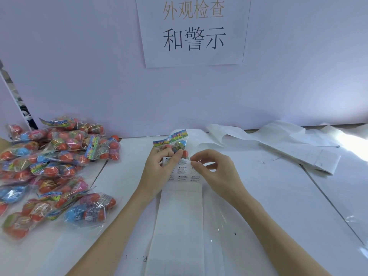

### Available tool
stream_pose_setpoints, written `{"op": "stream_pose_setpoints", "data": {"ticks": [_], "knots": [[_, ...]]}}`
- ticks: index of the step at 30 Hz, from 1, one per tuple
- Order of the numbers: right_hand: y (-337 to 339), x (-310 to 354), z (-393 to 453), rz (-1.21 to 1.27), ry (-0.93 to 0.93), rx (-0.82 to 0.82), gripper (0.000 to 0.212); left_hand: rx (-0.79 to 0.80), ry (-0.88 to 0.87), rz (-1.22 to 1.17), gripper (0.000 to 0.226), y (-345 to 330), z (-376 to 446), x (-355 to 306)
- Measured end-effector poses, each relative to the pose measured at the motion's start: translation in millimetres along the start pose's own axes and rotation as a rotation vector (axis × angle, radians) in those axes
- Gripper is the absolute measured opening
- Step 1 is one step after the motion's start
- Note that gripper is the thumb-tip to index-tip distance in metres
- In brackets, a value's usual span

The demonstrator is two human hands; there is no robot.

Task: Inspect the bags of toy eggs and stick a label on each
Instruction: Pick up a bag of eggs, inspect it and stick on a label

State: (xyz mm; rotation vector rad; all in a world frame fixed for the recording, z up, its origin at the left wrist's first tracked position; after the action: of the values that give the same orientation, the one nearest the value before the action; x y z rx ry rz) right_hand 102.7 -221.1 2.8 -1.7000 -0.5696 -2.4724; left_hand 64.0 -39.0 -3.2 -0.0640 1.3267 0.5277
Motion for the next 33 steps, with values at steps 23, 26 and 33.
{"op": "stream_pose_setpoints", "data": {"ticks": [23, 26, 33], "knots": [[-6, 7, -5, -0.027, 0.078, 0.023, 0.022, 0.078, -0.039, 0.128, 0.008, -6, -2, -4], [-8, 6, -5, -0.036, 0.065, 0.039, 0.023, 0.09, -0.032, 0.126, 0.008, -7, -3, -4], [-12, 8, -6, -0.041, 0.068, 0.065, 0.024, 0.082, -0.03, 0.137, 0.013, -6, -3, -6]]}}
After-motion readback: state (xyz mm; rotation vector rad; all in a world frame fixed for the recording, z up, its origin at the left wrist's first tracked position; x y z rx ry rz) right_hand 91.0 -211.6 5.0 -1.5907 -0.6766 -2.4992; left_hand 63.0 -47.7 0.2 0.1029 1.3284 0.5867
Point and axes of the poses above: each hand's wrist, its own z-axis towards the middle knuckle, its own y-axis out of the back of the hand, x = y × z, the point moved 8 cm from there along z, towards the middle knuckle, and after that the axes turned 3 degrees about z, right-handed, at the moved point
